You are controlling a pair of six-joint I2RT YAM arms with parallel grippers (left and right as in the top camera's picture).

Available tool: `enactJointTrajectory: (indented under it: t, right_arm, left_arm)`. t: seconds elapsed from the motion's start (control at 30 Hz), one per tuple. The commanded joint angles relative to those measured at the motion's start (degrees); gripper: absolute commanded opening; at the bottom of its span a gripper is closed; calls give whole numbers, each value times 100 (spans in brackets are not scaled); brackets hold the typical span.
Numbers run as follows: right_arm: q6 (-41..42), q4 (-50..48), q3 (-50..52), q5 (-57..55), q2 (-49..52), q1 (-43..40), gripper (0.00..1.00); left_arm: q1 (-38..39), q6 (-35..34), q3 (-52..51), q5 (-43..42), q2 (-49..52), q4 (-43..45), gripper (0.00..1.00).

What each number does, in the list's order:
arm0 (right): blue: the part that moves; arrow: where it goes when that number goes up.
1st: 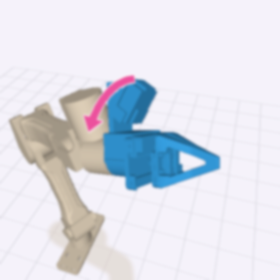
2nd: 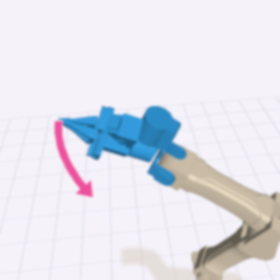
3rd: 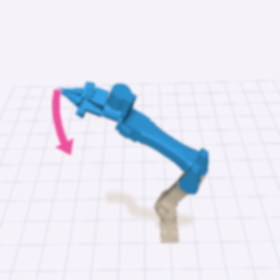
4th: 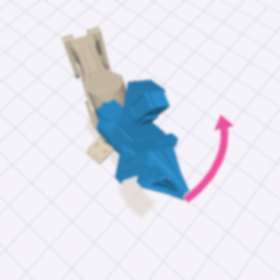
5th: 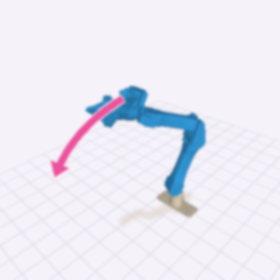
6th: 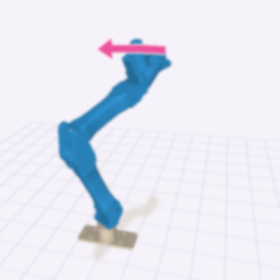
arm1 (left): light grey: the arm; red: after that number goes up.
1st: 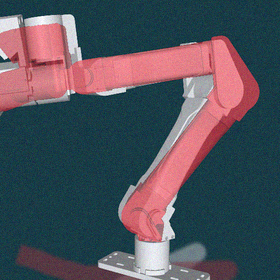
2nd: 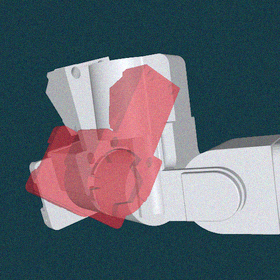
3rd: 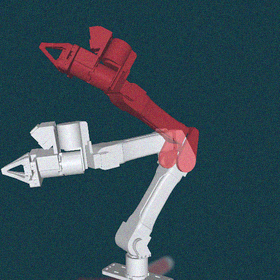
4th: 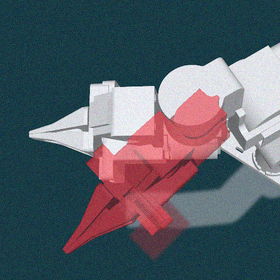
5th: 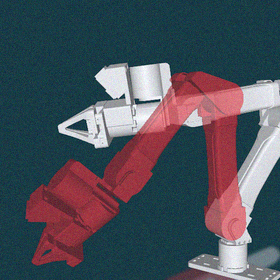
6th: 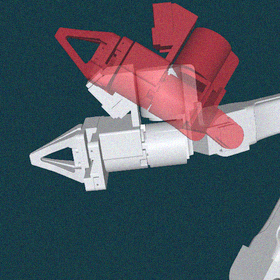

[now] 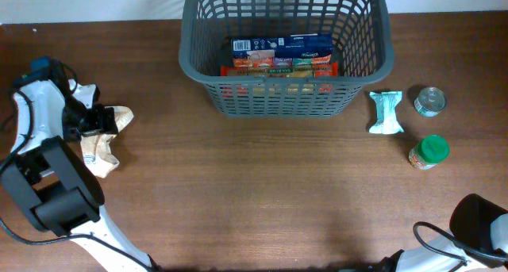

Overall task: Pack container
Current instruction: 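Grasp the beige plastic bag with the left gripper and lift, then carry the beige bag over the basket and drop it inside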

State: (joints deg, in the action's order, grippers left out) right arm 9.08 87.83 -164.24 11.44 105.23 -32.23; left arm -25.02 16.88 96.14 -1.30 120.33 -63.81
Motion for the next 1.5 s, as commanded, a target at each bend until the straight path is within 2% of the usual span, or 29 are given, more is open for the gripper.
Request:
enactJointTrajectory:
  t: [0.0, 0.03, 0.17, 0.27, 0.33, 0.4, 0.5, 0.6, 0.77, 1.1, 1.27, 1.37, 1.47]
  right_arm:
    - [39, -20, -17, 9, 24, -20, 99]
    - [39, -20, -17, 9, 24, -20, 99]
    - [39, -20, -17, 9, 24, -20, 99]
    - [39, -20, -17, 9, 24, -20, 99]
    - [39, -20, -17, 9, 24, -20, 99]
    - [39, -20, -17, 9, 24, -20, 99]
    - [39, -20, -17, 9, 24, -20, 99]
    - [39, -20, -17, 9, 24, -20, 99]
    - [39, -20, -17, 9, 24, -20, 99]
    - [39, -20, -17, 9, 24, -20, 99]
    - [39, -20, -17, 9, 24, -20, 99]
    - [39, -20, -17, 9, 24, -20, 99]
    - [39, -20, -17, 9, 24, -20, 99]
  left_arm:
    - [-31, -61, -365, 133, -17, 391, 87]
    - [-28, -90, -435, 129, 4, 496, 92]
    - [-28, -105, -603, 129, 155, 686, 91]
    - [-28, -120, -713, 116, 256, 793, 69]
    - [-28, -120, -776, 107, 308, 848, 49]
    - [-28, -120, -809, 107, 352, 857, 36]
    - [-28, -120, -809, 63, 385, 859, 2]
    - [-28, -120, -756, -273, 378, 846, 2]
    - [-24, -118, 83, -581, 269, 35, 2]
    - [192, -15, 3508, -603, -195, -1652, 1]
    - [909, 1001, 4903, -688, -494, -1637, 2]
    - [1644, 1797, 5410, -640, -664, -1320, 2]
    - [2496, 2490, 5633, -219, -758, -841, 2]
